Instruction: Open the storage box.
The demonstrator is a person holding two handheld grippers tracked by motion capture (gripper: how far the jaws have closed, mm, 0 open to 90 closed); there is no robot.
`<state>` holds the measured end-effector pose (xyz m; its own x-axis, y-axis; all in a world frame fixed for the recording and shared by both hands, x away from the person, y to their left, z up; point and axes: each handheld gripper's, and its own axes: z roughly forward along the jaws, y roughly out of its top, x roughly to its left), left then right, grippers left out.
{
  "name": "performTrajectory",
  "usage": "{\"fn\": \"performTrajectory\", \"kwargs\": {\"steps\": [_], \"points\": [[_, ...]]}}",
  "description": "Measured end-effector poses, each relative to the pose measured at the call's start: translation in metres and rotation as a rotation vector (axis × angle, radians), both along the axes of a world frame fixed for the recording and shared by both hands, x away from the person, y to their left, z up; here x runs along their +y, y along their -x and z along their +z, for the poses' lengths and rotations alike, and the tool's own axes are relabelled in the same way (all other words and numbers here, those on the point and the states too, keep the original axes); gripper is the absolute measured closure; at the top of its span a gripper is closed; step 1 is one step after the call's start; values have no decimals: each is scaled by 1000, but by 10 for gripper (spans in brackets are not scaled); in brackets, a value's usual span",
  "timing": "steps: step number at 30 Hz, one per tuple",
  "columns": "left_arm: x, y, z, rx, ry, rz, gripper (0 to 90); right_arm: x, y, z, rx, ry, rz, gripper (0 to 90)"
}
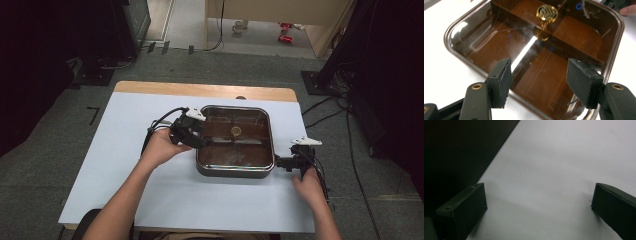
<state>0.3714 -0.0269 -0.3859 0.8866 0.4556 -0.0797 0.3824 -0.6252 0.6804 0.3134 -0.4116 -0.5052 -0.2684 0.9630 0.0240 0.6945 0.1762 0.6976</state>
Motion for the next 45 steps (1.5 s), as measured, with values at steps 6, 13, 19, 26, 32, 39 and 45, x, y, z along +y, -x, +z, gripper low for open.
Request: {"fn": "performTrajectory", "kwargs": {"steps": [6,13,19,26,32,39,45], "points": [[-14,-7,-1,-5,11,-7,371,0,0,0,1,-2,-2,0],[-31,-15,-10,15,37,-20,344,0,0,0,0,-1,-2,0],[-50,-21,-20,16,21,-59,306,0,0,0,1,-1,-2,0],[-64,-24,-25,-11,21,-87,402,0,0,0,0,0,-2,0],[-79,-29,-31,-38,18,-95,462,0,0,0,0,0,-2,0],[-86,-33,-39,-45,31,-103,534,0,0,0,1,-2,-2,0],[-87,-32,-40,-65,45,-100,583,0,0,0,1,-2,-2,0]]}}
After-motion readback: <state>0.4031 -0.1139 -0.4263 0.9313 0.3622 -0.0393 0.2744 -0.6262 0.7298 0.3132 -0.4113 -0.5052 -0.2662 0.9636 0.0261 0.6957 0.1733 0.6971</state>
